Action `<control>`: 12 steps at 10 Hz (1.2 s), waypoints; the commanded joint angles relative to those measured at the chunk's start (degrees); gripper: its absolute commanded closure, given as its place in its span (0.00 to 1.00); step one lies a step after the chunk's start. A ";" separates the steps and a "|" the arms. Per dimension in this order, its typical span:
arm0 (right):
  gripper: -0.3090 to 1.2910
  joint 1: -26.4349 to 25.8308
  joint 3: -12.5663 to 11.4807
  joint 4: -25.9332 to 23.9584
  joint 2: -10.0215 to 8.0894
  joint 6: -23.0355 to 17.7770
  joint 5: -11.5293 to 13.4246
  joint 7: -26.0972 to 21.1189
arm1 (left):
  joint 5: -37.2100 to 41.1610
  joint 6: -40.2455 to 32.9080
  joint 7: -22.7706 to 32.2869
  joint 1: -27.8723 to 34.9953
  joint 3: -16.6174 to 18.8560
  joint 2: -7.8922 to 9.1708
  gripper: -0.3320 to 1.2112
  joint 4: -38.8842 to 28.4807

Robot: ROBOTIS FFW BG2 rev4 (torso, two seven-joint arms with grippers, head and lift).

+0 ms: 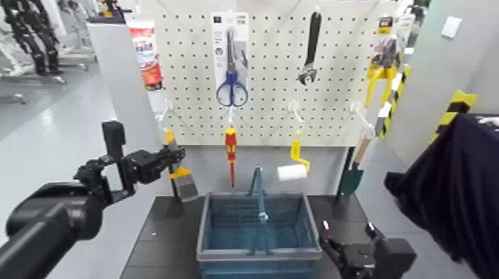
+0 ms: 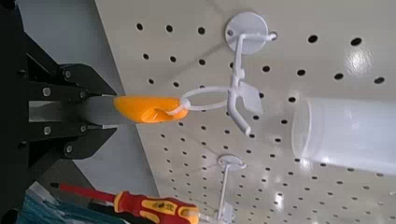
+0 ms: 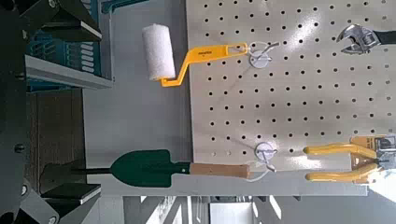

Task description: Put the yellow paint brush into the crate.

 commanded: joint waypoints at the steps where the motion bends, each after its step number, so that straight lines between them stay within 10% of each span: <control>1: 0.29 0.15 -0.14 -0.04 -0.18 0.05 0.00 -0.09 | -1.41 3.94 1.50 5.77 4.10 0.60 0.97 -10.10; 7: 0.29 0.06 0.03 0.14 -0.26 0.05 0.00 -0.18 | -6.33 15.54 6.86 18.16 16.58 0.86 0.97 -34.00; 12: 0.29 0.06 0.12 0.14 -0.26 0.05 0.00 -0.35 | -5.37 26.09 10.47 23.09 19.92 -0.89 0.97 -50.61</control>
